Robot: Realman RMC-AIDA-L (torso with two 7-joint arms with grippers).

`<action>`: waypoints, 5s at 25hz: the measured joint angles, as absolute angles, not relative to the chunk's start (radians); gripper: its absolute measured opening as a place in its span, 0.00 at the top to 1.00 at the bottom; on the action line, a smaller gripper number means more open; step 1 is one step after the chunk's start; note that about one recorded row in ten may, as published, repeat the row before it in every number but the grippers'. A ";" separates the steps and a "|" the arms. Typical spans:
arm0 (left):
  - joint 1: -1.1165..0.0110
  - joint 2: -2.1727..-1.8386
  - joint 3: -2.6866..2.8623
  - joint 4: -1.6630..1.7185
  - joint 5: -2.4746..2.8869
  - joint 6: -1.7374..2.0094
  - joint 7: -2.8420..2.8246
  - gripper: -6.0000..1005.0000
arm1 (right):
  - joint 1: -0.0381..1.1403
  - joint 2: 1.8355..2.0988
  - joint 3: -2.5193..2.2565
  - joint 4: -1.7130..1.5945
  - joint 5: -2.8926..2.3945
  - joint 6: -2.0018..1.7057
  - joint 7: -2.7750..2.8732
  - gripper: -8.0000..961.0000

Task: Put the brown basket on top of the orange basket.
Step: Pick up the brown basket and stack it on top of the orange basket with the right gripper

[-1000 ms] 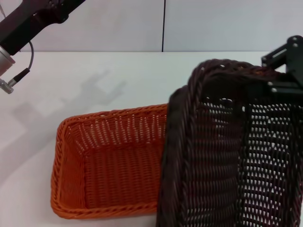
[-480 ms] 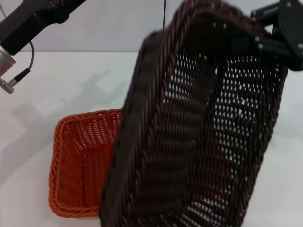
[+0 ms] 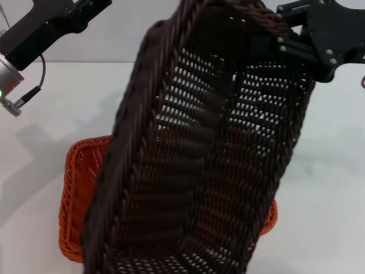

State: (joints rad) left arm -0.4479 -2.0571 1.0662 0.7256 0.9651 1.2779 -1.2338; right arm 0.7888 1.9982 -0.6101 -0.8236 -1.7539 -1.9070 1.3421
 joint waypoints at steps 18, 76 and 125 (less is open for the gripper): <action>-0.451 -2.036 1.040 0.725 0.966 1.276 -1.232 0.26 | 0.782 2.074 -0.631 -0.690 -1.728 -1.789 1.210 0.82; -0.538 -2.031 1.050 0.689 0.990 1.201 -1.236 0.26 | 0.608 2.067 -0.626 -0.511 -1.637 -1.598 1.109 0.82; -0.591 -2.040 1.048 0.673 1.034 1.155 -1.234 0.26 | 0.554 2.065 -0.709 -0.483 -1.671 -1.625 1.152 0.80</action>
State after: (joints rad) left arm -0.5905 -2.0402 1.0481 0.6733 1.0339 1.1552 -1.2344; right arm 0.5538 2.0647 -0.7092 -0.4833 -1.6712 -1.6246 1.1518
